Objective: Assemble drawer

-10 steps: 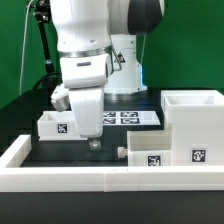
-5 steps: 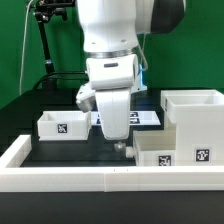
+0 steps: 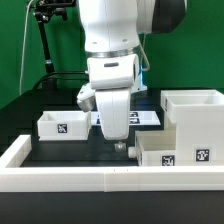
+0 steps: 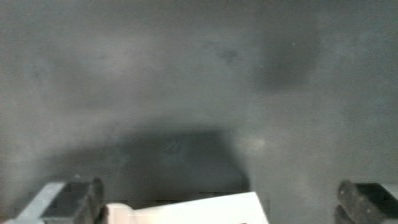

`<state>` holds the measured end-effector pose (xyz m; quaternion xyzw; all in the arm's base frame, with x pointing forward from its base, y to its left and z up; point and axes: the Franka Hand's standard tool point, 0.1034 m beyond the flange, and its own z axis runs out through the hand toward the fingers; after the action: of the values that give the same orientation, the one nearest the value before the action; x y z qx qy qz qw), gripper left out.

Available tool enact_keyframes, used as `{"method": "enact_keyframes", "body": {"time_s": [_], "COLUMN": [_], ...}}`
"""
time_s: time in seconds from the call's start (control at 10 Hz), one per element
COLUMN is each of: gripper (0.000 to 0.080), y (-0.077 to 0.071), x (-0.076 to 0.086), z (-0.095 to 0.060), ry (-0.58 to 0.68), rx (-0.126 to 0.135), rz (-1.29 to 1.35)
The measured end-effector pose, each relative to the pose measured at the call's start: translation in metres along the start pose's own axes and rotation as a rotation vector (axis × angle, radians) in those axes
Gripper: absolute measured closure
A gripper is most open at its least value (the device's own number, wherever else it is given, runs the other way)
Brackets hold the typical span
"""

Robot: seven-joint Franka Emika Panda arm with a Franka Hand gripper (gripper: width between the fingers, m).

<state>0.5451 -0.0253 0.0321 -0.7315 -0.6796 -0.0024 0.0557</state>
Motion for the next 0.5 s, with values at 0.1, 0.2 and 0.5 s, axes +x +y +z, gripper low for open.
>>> {"method": "enact_keyframes", "body": {"time_s": [0.1, 0.2, 0.5], "gripper": [0.0150, 0.0150, 0.0150], "y": [-0.001, -0.004, -0.004], "x": [0.001, 0.009, 0.026], "z": [0.001, 0.005, 0.006], "ry": [0.001, 0.005, 0.012], "rx": [0.001, 0.008, 0.009], "rz": [0.001, -0.005, -0.009]}}
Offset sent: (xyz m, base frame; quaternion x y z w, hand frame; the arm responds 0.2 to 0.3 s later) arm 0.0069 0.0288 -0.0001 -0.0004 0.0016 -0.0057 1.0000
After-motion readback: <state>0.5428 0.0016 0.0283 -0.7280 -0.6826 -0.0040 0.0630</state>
